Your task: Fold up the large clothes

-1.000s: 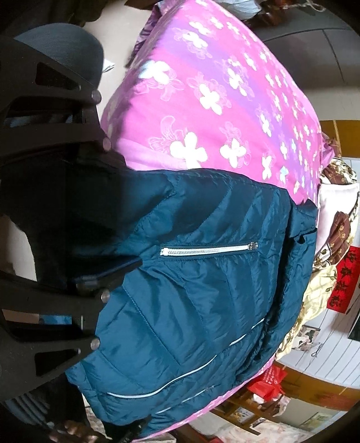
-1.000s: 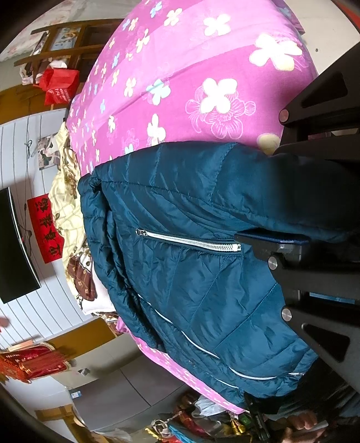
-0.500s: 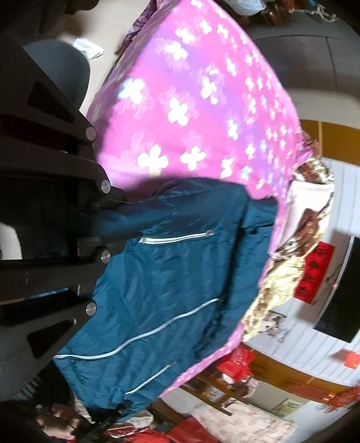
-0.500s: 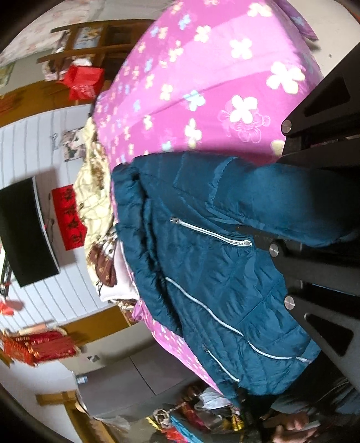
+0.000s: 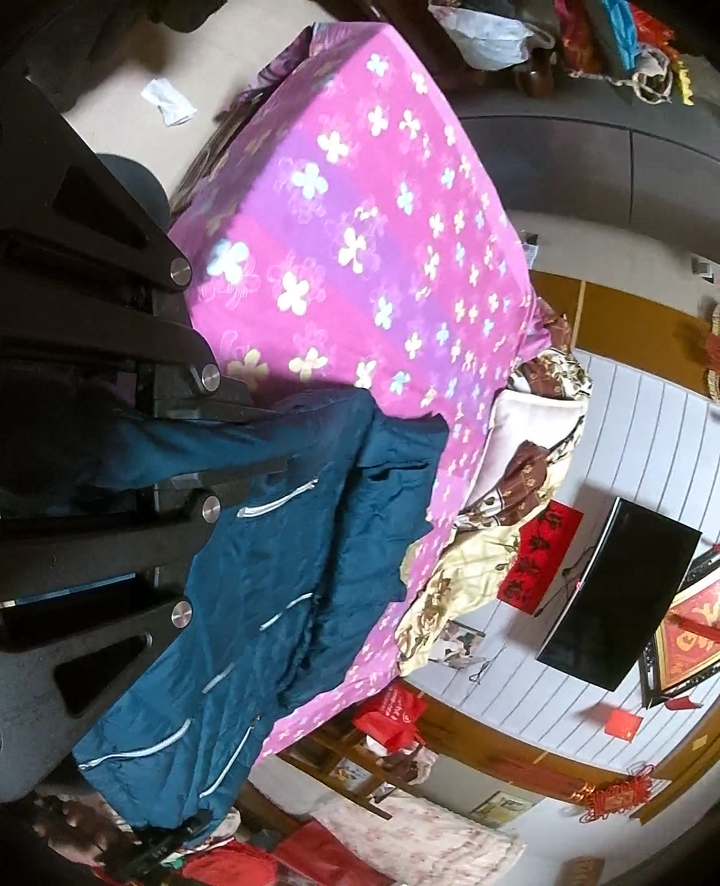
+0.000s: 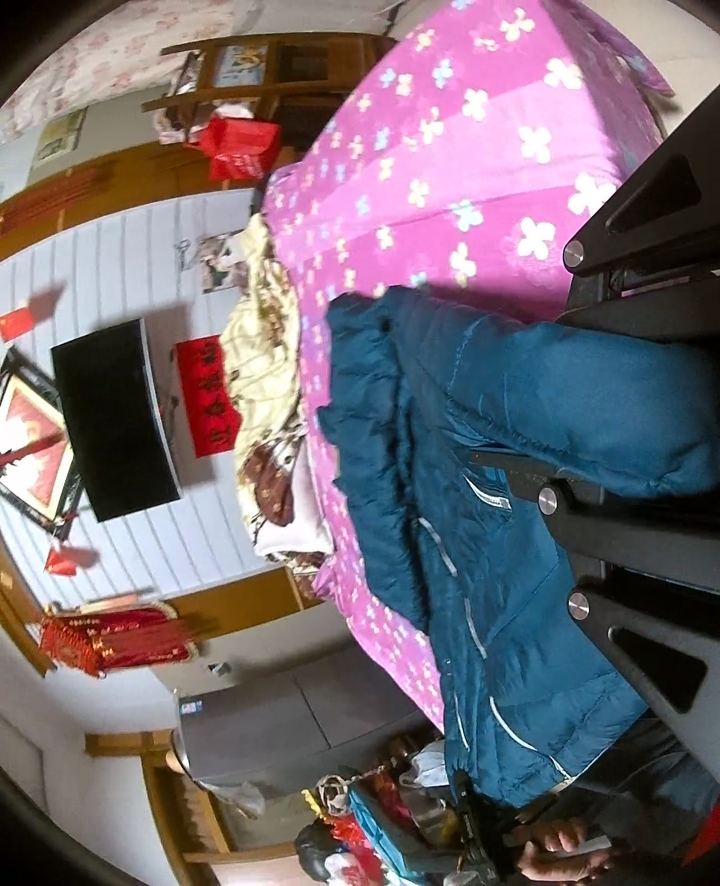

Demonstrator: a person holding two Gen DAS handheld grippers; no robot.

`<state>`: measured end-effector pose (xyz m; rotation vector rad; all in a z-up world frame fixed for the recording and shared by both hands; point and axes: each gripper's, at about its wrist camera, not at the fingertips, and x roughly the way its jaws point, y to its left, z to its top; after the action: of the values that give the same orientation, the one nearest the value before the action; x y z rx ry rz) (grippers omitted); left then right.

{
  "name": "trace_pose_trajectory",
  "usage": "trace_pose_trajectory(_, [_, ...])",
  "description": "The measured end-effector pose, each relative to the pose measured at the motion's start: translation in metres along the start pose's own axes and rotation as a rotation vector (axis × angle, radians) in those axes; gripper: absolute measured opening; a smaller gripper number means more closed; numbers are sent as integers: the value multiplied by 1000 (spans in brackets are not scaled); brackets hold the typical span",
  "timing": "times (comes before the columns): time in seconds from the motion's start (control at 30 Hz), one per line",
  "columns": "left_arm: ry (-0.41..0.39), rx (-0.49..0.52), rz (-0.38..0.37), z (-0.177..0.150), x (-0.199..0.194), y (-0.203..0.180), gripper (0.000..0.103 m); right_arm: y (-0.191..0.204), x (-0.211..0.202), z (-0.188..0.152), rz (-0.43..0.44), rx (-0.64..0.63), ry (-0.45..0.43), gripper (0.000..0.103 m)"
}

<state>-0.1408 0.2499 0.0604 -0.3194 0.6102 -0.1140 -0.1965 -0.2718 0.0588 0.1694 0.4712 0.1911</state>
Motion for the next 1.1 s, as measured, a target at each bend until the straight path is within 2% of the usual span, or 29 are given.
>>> trace_pose_trajectory(0.1, [-7,-3,-16,2,-10,-2,6,1,-7,3,0,-8,-7,9])
trace_pose_trajectory(0.37, [-96,-29,-69,24,-51,-9,6,7,-42,23,-4,-25,-46,9])
trace_pose_trajectory(0.67, [-270,-78,-96,51,-97,-11,6,30,-91,56,44,-38,-153,9])
trace_pose_trajectory(0.73, [-264,-77,-81,53,-90,-10,6,32,-88,56,48,-46,-152,9])
trace_pose_trajectory(0.83, [-201,-97,-70,51,-71,-5,6,26,-75,49,47,-29,-113,9])
trace_pose_trajectory(0.93, [-170,-90,-51,47,-57,-5,6,18,-58,36,54,19,-65,9])
trace_pose_trajectory(1.1, [-174,-79,-57,63,-38,-13,6,9,-40,44,44,46,-63,9])
